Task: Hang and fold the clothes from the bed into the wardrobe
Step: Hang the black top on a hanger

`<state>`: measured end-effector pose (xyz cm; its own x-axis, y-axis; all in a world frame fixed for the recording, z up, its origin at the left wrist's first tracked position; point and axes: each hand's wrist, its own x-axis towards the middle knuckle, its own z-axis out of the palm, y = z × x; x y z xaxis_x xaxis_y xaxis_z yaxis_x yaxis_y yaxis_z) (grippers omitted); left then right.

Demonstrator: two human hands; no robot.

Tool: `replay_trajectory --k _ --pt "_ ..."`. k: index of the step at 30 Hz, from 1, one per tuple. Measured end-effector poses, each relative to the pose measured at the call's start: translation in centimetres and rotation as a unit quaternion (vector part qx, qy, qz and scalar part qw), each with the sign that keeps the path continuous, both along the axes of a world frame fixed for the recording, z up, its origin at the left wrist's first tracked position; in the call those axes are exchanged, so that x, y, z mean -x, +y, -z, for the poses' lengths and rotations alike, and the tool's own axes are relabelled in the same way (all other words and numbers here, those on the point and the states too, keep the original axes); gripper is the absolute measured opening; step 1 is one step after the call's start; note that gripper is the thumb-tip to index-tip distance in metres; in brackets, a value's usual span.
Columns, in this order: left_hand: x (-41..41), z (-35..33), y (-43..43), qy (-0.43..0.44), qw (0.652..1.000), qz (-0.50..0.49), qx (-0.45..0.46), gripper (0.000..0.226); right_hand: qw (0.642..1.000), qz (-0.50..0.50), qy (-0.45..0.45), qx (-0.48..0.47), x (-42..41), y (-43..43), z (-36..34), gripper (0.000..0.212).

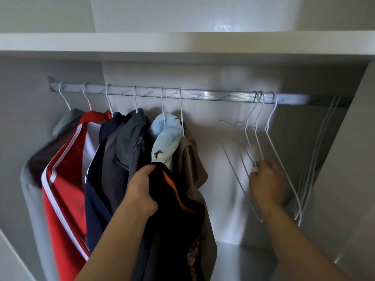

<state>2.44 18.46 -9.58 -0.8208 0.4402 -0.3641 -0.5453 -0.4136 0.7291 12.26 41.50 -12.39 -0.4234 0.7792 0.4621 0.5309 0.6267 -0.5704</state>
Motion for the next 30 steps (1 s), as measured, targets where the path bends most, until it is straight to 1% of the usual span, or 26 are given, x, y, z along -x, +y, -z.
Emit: replay_trajectory --k 2,7,10,15,19,24,28,30 --pt "0.1 -0.1 -0.2 0.001 1.0 -0.006 0.004 0.024 1.0 0.009 -0.009 -0.025 0.1 -0.3 0.0 0.032" --pt "0.3 -0.1 -0.6 -0.005 1.0 -0.01 0.006 0.024 0.998 -0.02 -0.02 -0.062 1.3 -1.8 -0.7 0.03" --pt "0.3 -0.1 -0.9 -0.008 1.0 -0.006 0.001 0.022 0.998 -0.044 -0.01 -0.04 1.8 -2.7 -1.3 0.03" --pt "0.7 0.2 -2.1 -0.011 1.0 -0.003 0.003 0.022 0.997 -0.063 0.046 0.008 2.0 -4.8 -1.8 0.028" --pt "0.7 0.2 -2.9 -0.02 1.0 0.016 -0.003 0.023 0.995 -0.064 0.053 0.055 2.1 -6.2 -3.3 0.032" --pt "0.4 -0.1 -4.8 -0.022 0.999 0.038 0.002 0.026 0.989 -0.056 0.117 0.069 2.4 -8.1 -5.4 0.031" --pt "0.4 -0.4 -6.9 -0.015 0.999 0.04 0.023 0.026 0.984 -0.063 0.13 0.101 1.7 -10.7 -4.0 0.025" --pt "0.1 -0.5 -7.8 -0.004 0.998 0.06 0.019 0.027 0.981 -0.067 0.133 0.124 1.1 -12.2 -2.6 0.02"
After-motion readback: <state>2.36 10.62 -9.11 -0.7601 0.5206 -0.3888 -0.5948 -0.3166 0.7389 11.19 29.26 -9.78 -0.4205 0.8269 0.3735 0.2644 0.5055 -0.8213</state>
